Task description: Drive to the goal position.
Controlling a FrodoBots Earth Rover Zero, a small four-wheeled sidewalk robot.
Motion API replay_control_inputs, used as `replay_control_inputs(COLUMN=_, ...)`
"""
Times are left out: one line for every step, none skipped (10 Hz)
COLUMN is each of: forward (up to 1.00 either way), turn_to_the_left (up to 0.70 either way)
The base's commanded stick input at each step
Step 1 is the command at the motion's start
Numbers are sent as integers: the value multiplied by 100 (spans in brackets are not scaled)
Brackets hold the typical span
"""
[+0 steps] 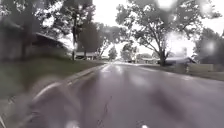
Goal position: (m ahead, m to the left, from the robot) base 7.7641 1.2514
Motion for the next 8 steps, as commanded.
replay_control_inputs(forward=50, turn_to_the_left=0)
replay_control_inputs(forward=50, turn_to_the_left=0)
replay_control_inputs(forward=50, turn_to_the_left=0)
replay_control_inputs(forward=50, turn_to_the_left=0)
replay_control_inputs(forward=50, turn_to_the_left=0)
replay_control_inputs(forward=50, turn_to_the_left=0)
replay_control_inputs(forward=50, turn_to_the_left=0)
replay_control_inputs(forward=50, turn_to_the_left=0)
